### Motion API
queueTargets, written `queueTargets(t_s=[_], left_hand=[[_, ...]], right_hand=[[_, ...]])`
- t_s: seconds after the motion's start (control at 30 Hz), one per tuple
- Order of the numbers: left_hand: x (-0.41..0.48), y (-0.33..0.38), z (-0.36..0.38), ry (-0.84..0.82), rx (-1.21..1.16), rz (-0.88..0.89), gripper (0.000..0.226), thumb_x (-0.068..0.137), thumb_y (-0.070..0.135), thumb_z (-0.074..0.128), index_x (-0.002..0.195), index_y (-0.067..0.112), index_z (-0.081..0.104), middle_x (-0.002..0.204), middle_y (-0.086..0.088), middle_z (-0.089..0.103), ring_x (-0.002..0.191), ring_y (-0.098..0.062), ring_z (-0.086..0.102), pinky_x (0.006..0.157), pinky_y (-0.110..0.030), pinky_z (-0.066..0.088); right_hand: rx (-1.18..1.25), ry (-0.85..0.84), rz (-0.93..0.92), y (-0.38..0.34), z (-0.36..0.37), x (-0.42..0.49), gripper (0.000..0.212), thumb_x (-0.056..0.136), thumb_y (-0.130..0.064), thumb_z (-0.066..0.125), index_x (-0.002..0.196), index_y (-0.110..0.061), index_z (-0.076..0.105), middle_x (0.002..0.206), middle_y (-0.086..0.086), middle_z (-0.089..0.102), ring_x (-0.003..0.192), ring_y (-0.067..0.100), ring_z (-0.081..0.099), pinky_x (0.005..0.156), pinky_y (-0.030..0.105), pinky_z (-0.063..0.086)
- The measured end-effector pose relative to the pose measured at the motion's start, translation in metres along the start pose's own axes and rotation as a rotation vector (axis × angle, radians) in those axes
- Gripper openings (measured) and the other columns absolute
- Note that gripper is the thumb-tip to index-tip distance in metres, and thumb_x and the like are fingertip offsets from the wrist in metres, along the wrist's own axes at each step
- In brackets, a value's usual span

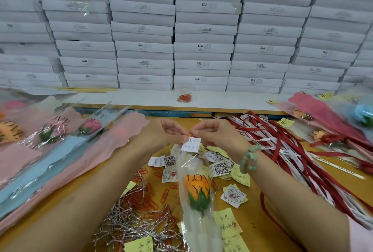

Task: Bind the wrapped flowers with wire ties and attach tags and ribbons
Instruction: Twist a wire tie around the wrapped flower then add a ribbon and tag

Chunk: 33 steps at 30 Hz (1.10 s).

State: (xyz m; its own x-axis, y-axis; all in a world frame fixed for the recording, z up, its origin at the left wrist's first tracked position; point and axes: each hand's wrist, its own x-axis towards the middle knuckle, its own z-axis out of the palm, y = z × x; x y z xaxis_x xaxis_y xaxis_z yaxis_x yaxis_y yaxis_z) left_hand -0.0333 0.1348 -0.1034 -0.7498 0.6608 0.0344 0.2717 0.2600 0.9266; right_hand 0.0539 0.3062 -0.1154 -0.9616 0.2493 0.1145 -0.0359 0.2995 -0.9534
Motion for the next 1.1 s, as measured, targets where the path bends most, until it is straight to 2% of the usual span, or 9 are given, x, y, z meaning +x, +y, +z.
queueTargets(t_s=[0.1,0.17,0.23,0.3,0.53,0.67,0.77,0.97,1.1], left_hand=[[0.0000,0.0006,0.0008,0.020,0.017,0.008,0.011,0.072,0.020,0.085,0.077,0.022,0.075,0.077,0.002,0.076,0.071,-0.002,0.069,0.072,-0.022,0.044],[-0.0002,0.0015,0.0021,0.042,0.048,0.013,0.010,0.072,0.022,0.085,0.076,0.023,0.076,0.076,0.002,0.076,0.076,-0.009,0.071,0.083,-0.033,0.051],[-0.0011,0.0031,0.0034,0.048,0.076,0.014,0.009,0.072,0.023,0.085,0.075,0.024,0.077,0.075,0.002,0.076,0.083,-0.016,0.071,0.095,-0.043,0.051],[-0.0017,0.0035,0.0037,0.054,0.085,0.012,0.008,0.072,0.023,0.085,0.074,0.025,0.077,0.075,0.002,0.076,0.085,-0.018,0.071,0.098,-0.047,0.049],[-0.0008,0.0019,0.0038,0.064,0.058,0.004,0.009,0.073,0.019,0.084,0.077,0.022,0.077,0.076,0.001,0.076,0.081,-0.015,0.072,0.098,-0.046,0.051],[-0.0002,0.0015,0.0039,0.061,0.071,-0.002,0.009,0.072,0.022,0.085,0.075,0.027,0.078,0.075,0.003,0.076,0.084,-0.016,0.071,0.099,-0.048,0.049],[0.0001,0.0012,0.0044,0.061,0.058,-0.001,0.009,0.072,0.023,0.085,0.075,0.027,0.078,0.076,0.003,0.076,0.087,-0.016,0.071,0.100,-0.047,0.049],[0.0004,-0.0004,0.0038,0.051,0.040,0.010,0.009,0.071,0.024,0.085,0.078,0.025,0.079,0.080,0.002,0.077,0.088,-0.015,0.072,0.100,-0.046,0.049],[0.0002,-0.0012,0.0037,0.059,0.013,0.013,0.010,0.071,0.023,0.086,0.077,0.026,0.079,0.078,0.002,0.076,0.082,-0.010,0.070,0.097,-0.040,0.050]], right_hand=[[-0.006,0.028,-0.008,-0.0002,0.0005,0.0000,0.001,0.084,-0.020,0.075,0.085,-0.020,0.074,0.074,-0.006,0.074,0.067,-0.001,0.065,0.068,0.018,0.051],[0.019,0.058,-0.023,-0.0010,0.0005,0.0004,0.002,0.085,-0.015,0.074,0.084,-0.016,0.074,0.072,-0.005,0.074,0.065,-0.001,0.067,0.059,0.011,0.048],[0.041,0.069,-0.029,-0.0012,0.0007,0.0009,0.003,0.086,-0.012,0.072,0.084,-0.013,0.074,0.071,-0.004,0.074,0.064,0.001,0.068,0.056,0.009,0.047],[0.038,0.065,-0.019,-0.0012,0.0012,0.0007,0.001,0.085,-0.012,0.073,0.085,-0.012,0.074,0.070,-0.004,0.074,0.062,0.000,0.066,0.055,0.009,0.047],[0.013,0.023,-0.001,-0.0001,-0.0009,0.0012,0.004,0.084,-0.016,0.074,0.087,-0.014,0.074,0.070,-0.006,0.073,0.062,-0.003,0.064,0.057,0.008,0.046],[0.094,0.052,-0.027,-0.0003,-0.0010,0.0007,0.007,0.087,-0.008,0.070,0.083,-0.013,0.073,0.070,-0.003,0.074,0.063,0.001,0.068,0.055,0.007,0.047],[0.047,0.053,-0.016,0.0009,-0.0001,0.0010,0.002,0.085,-0.012,0.072,0.087,-0.012,0.074,0.073,-0.002,0.075,0.064,0.000,0.067,0.056,0.008,0.046],[-0.014,0.030,-0.023,0.0025,-0.0001,0.0030,0.014,0.083,-0.017,0.075,0.094,-0.009,0.075,0.075,-0.002,0.073,0.062,-0.003,0.063,0.058,0.008,0.045],[-0.019,0.008,-0.010,0.0019,-0.0022,0.0028,0.014,0.082,-0.017,0.076,0.094,-0.010,0.076,0.078,-0.003,0.074,0.066,-0.002,0.064,0.061,0.009,0.046]])
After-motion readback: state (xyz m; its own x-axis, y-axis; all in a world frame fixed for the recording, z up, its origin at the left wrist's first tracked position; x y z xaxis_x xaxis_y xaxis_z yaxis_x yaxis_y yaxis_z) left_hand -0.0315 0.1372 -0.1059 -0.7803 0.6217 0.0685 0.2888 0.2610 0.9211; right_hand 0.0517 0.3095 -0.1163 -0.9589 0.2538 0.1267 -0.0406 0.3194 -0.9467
